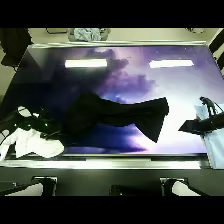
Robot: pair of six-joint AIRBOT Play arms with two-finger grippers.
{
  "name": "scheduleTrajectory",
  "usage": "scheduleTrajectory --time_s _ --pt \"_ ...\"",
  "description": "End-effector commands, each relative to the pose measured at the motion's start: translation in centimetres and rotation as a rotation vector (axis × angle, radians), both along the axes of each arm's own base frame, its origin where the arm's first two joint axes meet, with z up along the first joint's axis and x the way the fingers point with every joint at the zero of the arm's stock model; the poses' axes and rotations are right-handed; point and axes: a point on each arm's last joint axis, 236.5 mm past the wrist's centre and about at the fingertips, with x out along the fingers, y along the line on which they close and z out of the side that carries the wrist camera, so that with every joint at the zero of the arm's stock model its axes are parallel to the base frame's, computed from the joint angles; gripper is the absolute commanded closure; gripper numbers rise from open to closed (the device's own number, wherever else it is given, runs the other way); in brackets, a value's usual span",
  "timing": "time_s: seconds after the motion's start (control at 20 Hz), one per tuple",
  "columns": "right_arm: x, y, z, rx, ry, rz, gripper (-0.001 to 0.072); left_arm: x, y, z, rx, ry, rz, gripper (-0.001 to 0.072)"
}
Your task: Fold the shirts.
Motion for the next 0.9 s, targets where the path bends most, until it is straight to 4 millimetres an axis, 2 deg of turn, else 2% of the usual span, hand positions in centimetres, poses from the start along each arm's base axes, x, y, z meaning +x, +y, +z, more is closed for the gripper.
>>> scheduleTrajectory --time_s 0.0,0.2,0.25,0.3,0.35,0.4,0.45,0.5,0.7,0.85 --pt "-1.3 0.4 -0.8 0.012 0.040 0.017 0.0070 0.3 -2.7 -1.2 -0.046 -0.048 0.034 0.0115" --pt "-1.5 0.6 -1.2 0.016 0.045 0.016 0.0071 1.9 -4.3 -1.1 -0.052 -0.103 0.064 0.0117" --pt "-1.7 0.8 -1.4 0.026 0.053 0.017 0.0071 2.3 -4.3 -1.2 -0.043 -0.118 0.080 0.0185" --pt "-2.0 1.4 -1.7 0.046 0.059 0.020 0.0071 2.9 -4.2 -1.3 -0.035 -0.138 0.088 0.0350" --pt "-2.3 2.2 -2.0 0.074 0.060 0.023 0.0070 3.3 -4.0 -1.3 -0.029 -0.152 0.100 0.0393" --pt "-2.6 3.1 -2.5 0.095 0.066 0.038 0.0070 3.6 -3.9 -1.4 -0.023 -0.156 0.122 0.0483" --pt "-2.9 4.0 -3.1 0.097 0.073 0.067 0.0068 3.8 -3.8 -1.4 -0.021 -0.162 0.127 0.0639" --pt "-3.0 4.9 -3.8 0.094 0.076 0.095 0.0042 3.9 -3.8 -1.3 -0.021 -0.164 0.128 0.0673" --pt "-0.6 8.4 -5.3 0.114 -0.004 0.085 0.0025 4.0 -3.8 -0.9 -0.021 -0.180 0.119 0.0673" --pt "-0.3 10.2 -6.4 0.166 0.045 0.048 0.0033 4.2 -3.8 -0.6 -0.022 -0.196 0.111 0.0673"
